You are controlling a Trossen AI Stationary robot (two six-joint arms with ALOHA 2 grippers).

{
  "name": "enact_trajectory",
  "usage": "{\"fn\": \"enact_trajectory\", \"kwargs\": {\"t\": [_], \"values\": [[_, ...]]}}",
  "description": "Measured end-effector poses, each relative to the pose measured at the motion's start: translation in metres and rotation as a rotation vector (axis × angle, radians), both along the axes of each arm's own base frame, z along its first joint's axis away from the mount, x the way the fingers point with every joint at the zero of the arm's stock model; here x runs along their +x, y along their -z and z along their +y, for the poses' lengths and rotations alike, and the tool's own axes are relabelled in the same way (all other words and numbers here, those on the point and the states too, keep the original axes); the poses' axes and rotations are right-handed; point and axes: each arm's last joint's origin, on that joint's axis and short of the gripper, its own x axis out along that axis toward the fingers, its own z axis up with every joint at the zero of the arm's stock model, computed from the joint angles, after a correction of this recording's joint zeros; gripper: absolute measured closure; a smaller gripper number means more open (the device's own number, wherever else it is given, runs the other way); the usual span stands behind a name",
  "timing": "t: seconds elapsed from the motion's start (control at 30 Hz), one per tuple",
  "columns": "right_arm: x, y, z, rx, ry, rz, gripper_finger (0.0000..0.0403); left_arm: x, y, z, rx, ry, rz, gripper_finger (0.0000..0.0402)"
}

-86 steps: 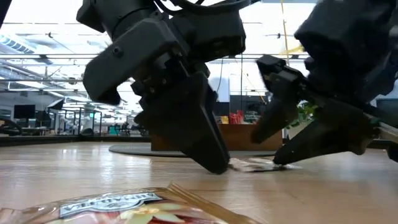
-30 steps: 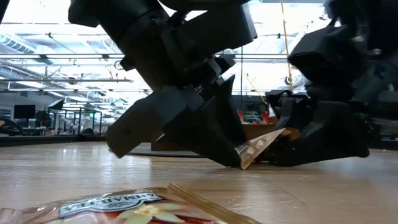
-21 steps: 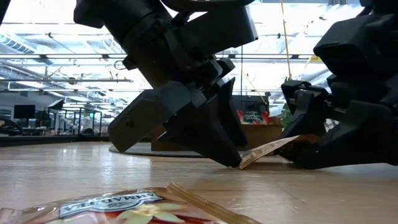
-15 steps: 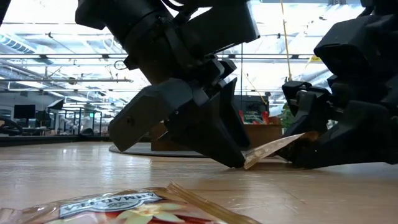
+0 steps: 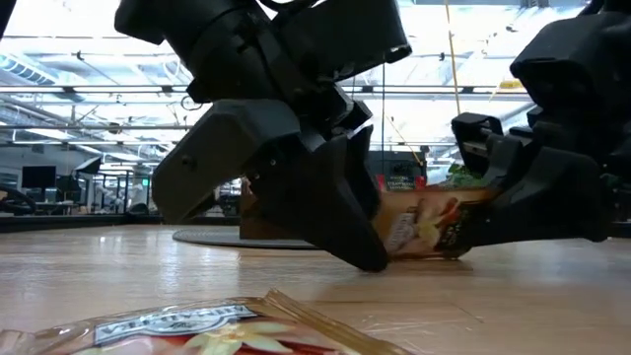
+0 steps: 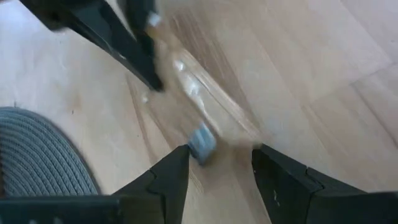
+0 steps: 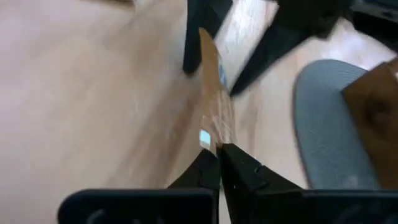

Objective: Pick & Place Tea
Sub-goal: Put the brown tea bag into the left section of the wooden organizer

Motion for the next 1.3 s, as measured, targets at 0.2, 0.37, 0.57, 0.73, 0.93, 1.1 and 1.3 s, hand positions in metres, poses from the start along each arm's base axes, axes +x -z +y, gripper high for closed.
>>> {"fn": "enact_trajectory", "kwargs": {"t": [0.2, 0.37, 0.57, 0.73, 0.93, 1.1, 1.3], "values": [[-0.005, -0.039, 0.001, 0.039, 0.024, 0.002, 0.0402, -0.012, -0.033, -0.004, -0.032, -0.01, -0.025, 0.022], [-0.007, -0.077, 0.004, 0.079, 0.097, 0.086, 0.0402, -0.02, -0.084, -0.012, -0.067, -0.06, -0.204, 0.022], [0.001, -0.106, 0.013, 0.094, 0.153, 0.258, 0.0403, -0.022, -0.127, -0.016, -0.192, -0.198, -0.443, 0.022], [0.007, -0.097, 0.021, 0.05, 0.174, 0.27, 0.0403, -0.019, -0.123, -0.004, -0.202, -0.253, -0.4, 0.022], [0.016, -0.082, 0.018, -0.076, 0.27, 0.22, 0.0403, -0.001, -0.089, 0.009, -0.25, -0.284, -0.299, 0.022], [0.022, -0.084, 0.015, -0.053, 0.289, 0.214, 0.0403, 0.005, -0.082, 0.016, -0.221, -0.297, -0.295, 0.022], [0.026, -0.088, 0.018, -0.003, 0.239, 0.187, 0.0403, 0.006, -0.077, 0.026, -0.195, -0.321, -0.248, 0.022]]}}
